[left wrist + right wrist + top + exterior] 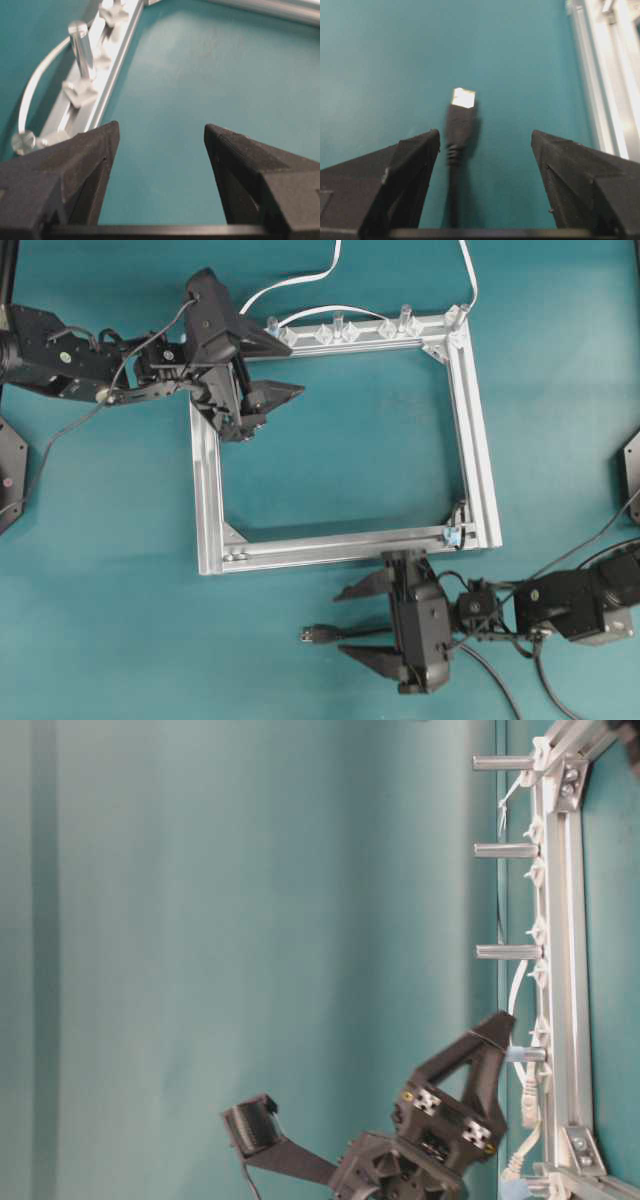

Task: Insert the wire through the string loop located on the right side.
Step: 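Move the right gripper down toward the black USB cable plug, then grasp the USB cable behind the plug with the right gripper and lift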

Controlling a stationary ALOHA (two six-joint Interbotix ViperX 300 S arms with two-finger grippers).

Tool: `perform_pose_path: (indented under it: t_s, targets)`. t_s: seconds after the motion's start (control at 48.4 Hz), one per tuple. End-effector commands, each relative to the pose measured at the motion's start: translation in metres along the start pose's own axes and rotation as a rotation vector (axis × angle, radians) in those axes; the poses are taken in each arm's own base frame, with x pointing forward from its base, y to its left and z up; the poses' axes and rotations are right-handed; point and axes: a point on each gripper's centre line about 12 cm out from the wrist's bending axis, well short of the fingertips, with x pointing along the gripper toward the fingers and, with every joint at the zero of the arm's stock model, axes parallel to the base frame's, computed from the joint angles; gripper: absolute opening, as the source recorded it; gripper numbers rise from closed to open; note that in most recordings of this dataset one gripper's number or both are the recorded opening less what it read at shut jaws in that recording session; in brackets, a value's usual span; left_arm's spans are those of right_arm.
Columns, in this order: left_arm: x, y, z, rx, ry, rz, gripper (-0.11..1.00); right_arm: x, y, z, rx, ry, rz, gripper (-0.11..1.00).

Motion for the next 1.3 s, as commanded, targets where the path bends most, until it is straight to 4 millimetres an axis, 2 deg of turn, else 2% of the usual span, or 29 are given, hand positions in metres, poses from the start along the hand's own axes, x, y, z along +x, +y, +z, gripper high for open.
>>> perform_pose_path:
  t_s: [0.0,0.165,0.476,0.662,0.827,0.972,1.034,1.158,1.282]
  targets:
    - [-0.002,-0.001,0.003,-0.004,-0.01,-0.005,0.7,-0.001,0.012,0.007,-0.002,-0.023,0.028,0.84]
    - [-0.004,-0.001,-0.002,-0.003,0.002,-0.003,0.7,0.002,0.015,-0.003,-0.014,-0.003,0.031,0.83]
    - [-0.002,-0.001,0.001,-0.003,-0.007,-0.004,0.69,0.003,0.013,-0.004,-0.015,-0.001,0.026,0.8]
    - [-0.002,-0.001,0.002,-0.005,-0.01,-0.005,0.69,0.005,0.009,-0.004,-0.013,0.001,0.016,0.63]
    - [-0.002,-0.002,0.001,-0.004,-0.007,-0.006,0.69,0.011,0.0,-0.002,0.0,-0.002,-0.009,0.57]
    - [-0.002,-0.002,0.001,-0.005,-0.007,-0.007,0.69,0.016,-0.005,0.0,0.013,0.012,-0.018,0.22]
    - [-0.002,-0.004,0.001,-0.004,-0.007,-0.01,0.69,0.017,-0.003,-0.003,0.015,0.045,-0.01,0.12]
    - [-0.002,-0.004,0.0,-0.003,-0.005,-0.011,0.69,0.018,0.0,-0.008,0.019,0.105,0.009,0.12]
    - [-0.003,-0.004,-0.001,-0.002,-0.002,-0.012,0.69,0.019,0.0,-0.006,0.019,0.092,0.009,0.12]
